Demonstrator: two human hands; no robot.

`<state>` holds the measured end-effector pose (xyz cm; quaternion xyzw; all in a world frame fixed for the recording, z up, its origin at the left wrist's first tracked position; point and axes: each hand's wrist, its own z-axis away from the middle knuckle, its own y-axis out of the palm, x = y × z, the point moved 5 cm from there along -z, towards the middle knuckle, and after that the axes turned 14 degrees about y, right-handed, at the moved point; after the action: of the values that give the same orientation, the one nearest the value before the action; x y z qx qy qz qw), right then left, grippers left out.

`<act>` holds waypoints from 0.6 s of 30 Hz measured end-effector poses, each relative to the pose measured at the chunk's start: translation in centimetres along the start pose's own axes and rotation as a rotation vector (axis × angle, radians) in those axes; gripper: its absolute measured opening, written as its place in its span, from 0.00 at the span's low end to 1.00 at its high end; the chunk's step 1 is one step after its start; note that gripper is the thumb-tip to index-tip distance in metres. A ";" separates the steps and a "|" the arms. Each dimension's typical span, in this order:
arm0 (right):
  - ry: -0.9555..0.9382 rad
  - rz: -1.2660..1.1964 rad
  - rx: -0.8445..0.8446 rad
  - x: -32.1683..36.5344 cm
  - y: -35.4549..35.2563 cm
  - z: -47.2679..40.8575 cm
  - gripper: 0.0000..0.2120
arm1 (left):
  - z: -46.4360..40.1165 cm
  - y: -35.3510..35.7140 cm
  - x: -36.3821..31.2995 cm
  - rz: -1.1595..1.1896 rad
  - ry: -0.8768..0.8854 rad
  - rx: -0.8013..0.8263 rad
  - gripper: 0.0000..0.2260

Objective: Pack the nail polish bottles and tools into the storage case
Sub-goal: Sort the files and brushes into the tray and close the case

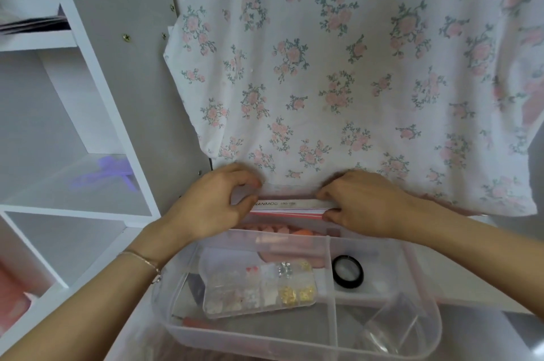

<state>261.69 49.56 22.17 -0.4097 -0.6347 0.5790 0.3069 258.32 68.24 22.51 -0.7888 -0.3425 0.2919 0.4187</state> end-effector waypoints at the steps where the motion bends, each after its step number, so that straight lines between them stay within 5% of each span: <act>1: 0.017 0.020 -0.024 -0.3 -0.1 0.2 0.11 | -0.1 -0.2 -0.4 0.010 0.026 -0.036 0.08; 4: 0.059 0.042 -0.046 -1.3 -0.2 0.7 0.13 | -0.4 0.1 -1.9 0.099 0.075 -0.025 0.08; 11: 0.121 0.023 -0.071 -2.1 0.3 0.7 0.14 | -0.4 4.4 -3.7 0.160 -0.011 0.448 0.23; 18: 0.065 -0.014 -0.127 -0.8 1.2 0.6 0.12 | 0.0 4.2 -3.2 0.114 -0.041 0.468 0.21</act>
<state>261.71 48.55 21.01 -0.4424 -0.6626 0.5217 0.3050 257.64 63.96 19.45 -0.6822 -0.2287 0.4025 0.5659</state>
